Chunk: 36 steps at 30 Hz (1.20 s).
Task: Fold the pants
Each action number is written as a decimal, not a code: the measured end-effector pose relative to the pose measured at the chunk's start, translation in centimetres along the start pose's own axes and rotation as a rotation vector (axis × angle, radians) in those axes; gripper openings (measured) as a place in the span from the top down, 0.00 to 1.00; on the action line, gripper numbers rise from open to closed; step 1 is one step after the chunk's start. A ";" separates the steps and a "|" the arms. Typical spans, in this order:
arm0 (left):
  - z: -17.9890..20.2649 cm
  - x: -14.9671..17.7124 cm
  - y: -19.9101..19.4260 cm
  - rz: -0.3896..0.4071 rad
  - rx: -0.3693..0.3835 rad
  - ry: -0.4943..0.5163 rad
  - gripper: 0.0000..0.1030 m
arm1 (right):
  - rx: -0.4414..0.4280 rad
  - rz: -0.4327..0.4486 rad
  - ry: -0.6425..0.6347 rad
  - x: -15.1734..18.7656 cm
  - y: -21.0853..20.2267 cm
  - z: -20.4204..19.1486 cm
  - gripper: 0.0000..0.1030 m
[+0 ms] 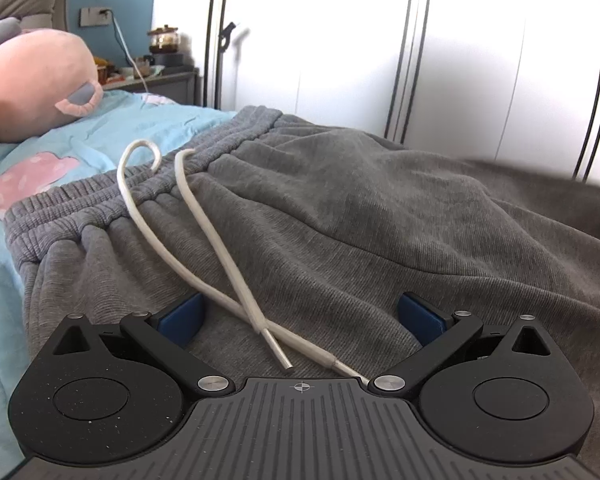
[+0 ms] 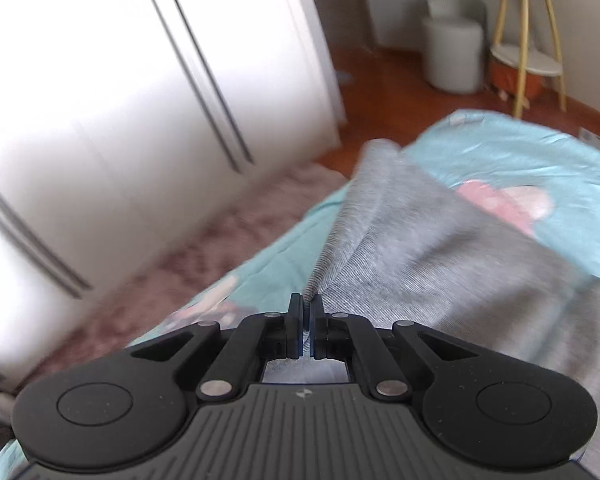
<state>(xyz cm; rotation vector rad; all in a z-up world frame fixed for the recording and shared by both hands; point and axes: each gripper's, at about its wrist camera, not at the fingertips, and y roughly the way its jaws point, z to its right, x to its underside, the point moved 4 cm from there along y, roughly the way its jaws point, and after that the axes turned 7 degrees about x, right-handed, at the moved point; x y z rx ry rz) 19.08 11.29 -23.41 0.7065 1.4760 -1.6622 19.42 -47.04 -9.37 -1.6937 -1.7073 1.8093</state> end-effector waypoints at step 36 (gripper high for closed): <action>10.4 -16.5 17.9 -0.528 0.166 -0.042 0.39 | 0.209 0.217 -0.391 15.9 0.0 9.0 0.50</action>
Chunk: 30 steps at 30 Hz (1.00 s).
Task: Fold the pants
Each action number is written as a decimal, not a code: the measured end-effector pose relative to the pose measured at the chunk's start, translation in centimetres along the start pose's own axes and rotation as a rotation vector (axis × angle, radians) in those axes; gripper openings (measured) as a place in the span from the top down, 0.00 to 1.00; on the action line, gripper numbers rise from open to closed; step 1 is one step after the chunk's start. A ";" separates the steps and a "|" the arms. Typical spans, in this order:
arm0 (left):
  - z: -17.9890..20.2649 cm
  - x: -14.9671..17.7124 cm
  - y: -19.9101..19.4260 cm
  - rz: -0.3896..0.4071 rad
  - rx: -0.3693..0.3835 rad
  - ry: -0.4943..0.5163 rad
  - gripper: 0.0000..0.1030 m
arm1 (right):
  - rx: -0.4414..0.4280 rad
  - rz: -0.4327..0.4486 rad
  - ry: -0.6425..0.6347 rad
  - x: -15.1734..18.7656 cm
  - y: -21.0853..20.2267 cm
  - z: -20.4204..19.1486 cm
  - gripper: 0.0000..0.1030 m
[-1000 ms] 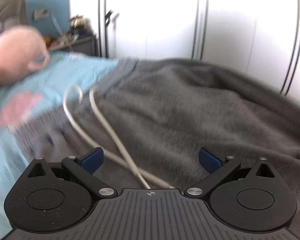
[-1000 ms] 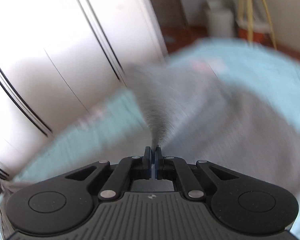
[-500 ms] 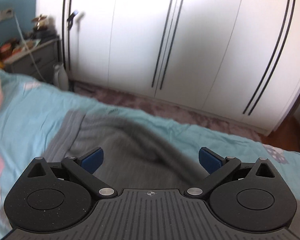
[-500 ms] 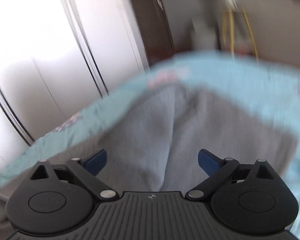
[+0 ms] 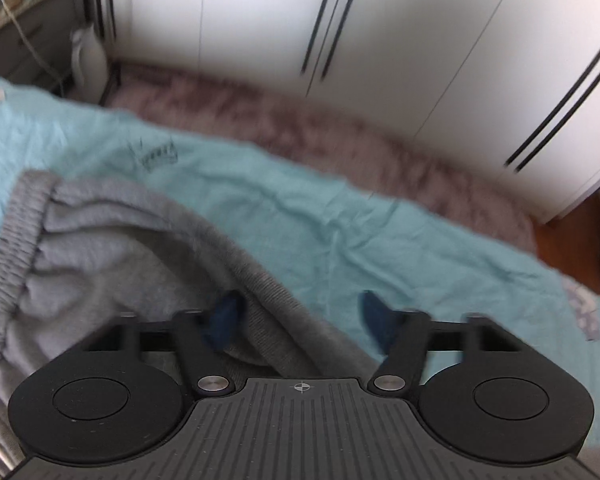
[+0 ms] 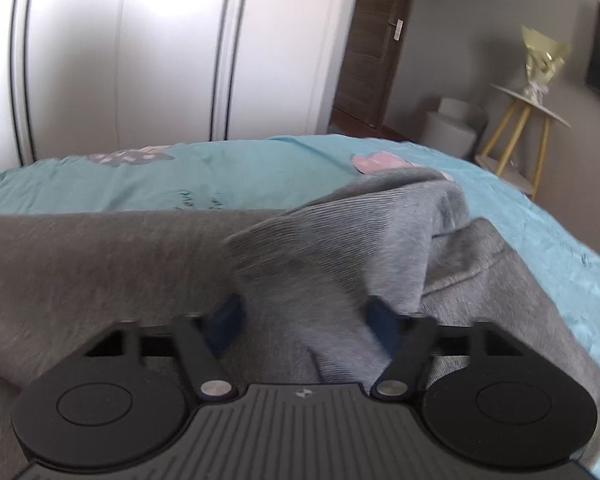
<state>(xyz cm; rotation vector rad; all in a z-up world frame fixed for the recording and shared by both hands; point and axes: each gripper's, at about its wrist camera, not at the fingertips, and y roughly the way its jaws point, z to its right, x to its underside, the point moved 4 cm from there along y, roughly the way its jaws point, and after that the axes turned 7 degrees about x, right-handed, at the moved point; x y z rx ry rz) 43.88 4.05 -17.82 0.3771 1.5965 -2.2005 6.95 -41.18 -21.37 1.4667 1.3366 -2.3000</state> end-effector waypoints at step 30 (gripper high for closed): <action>-15.6 27.3 -18.4 0.171 0.159 -0.183 0.75 | -0.079 -0.234 0.967 9.7 -3.4 22.4 0.94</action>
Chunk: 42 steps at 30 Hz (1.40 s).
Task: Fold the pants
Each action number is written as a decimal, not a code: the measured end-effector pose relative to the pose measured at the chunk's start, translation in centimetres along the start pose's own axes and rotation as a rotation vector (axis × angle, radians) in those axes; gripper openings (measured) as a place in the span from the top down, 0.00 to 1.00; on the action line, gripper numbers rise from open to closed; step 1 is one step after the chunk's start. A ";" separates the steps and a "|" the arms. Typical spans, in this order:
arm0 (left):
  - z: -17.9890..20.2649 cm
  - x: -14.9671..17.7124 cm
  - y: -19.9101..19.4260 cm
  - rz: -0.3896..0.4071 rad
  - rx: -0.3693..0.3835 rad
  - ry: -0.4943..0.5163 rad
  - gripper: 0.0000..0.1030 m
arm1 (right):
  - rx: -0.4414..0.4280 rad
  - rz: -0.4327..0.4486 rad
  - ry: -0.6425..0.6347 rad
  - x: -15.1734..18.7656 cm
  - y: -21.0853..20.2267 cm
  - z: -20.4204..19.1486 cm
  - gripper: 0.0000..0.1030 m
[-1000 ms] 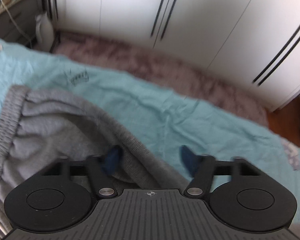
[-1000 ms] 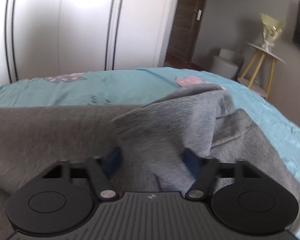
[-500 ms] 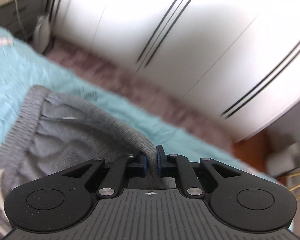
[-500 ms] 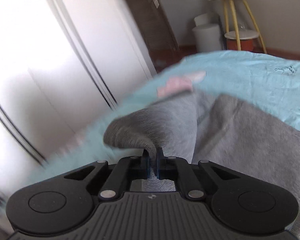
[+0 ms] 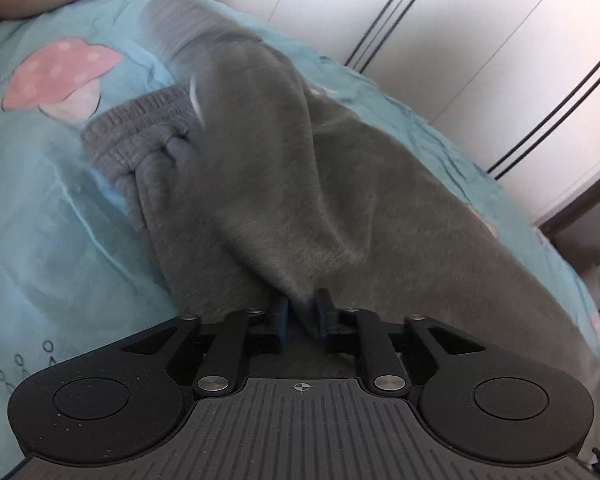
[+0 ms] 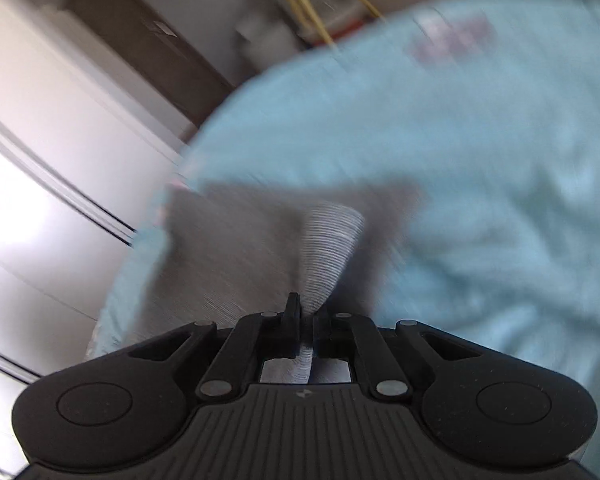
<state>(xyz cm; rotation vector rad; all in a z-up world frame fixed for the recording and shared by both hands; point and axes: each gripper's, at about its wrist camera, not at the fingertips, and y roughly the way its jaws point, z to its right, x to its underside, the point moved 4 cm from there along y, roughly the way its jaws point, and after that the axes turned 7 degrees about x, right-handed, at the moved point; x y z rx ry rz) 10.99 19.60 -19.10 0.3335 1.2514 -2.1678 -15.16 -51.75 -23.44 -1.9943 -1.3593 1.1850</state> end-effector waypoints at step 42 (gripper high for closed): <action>-2.0 -5.6 -1.9 0.054 -0.042 -0.102 0.87 | -0.142 0.067 -0.127 -3.9 -3.1 -3.0 0.95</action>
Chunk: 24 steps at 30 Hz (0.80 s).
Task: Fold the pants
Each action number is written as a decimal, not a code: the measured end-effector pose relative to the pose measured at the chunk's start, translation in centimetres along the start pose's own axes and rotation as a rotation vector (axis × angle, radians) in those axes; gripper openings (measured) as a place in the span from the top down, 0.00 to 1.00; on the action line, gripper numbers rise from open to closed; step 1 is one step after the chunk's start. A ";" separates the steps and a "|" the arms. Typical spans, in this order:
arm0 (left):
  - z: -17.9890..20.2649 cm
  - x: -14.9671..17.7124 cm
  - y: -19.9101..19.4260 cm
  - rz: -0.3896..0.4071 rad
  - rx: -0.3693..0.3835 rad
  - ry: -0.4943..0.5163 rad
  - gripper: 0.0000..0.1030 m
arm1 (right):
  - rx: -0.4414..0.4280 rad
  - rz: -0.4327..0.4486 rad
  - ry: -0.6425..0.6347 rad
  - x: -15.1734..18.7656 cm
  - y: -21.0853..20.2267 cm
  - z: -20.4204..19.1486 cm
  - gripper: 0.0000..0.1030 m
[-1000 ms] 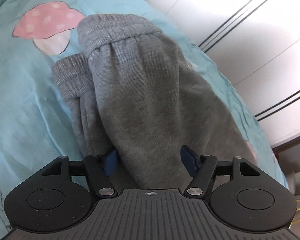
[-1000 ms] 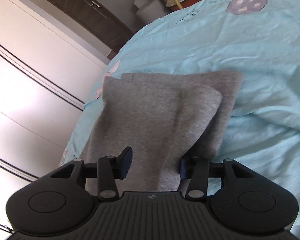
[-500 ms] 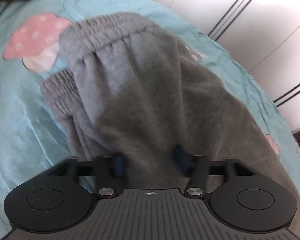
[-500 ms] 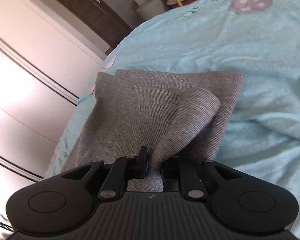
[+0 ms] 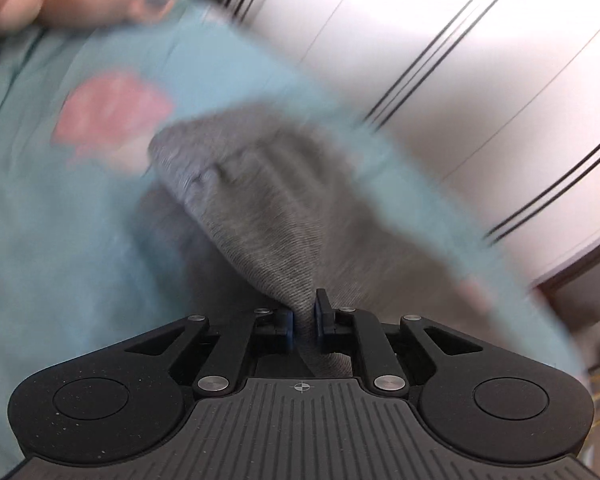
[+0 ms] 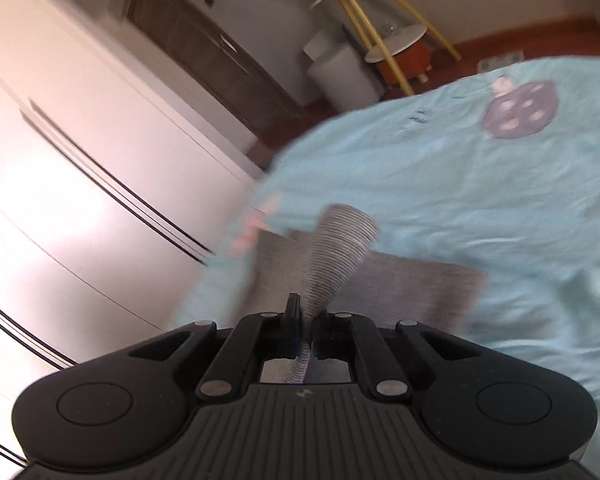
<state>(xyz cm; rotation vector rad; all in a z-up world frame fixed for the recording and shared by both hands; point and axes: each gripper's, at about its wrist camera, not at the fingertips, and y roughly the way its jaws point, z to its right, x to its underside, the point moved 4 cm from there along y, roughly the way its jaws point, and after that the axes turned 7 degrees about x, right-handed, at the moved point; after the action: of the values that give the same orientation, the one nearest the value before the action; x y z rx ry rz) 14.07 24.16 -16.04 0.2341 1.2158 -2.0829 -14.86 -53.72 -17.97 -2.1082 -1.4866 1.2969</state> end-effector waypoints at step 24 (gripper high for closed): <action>-5.0 0.9 1.8 0.079 -0.039 -0.195 0.11 | 0.135 -0.082 0.032 2.1 1.6 5.0 0.27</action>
<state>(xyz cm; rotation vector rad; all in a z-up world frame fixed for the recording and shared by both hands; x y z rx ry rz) 13.66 27.27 -20.41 0.0580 1.1108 -1.9622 -17.56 -54.02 -22.90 -1.9545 -1.4149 1.2895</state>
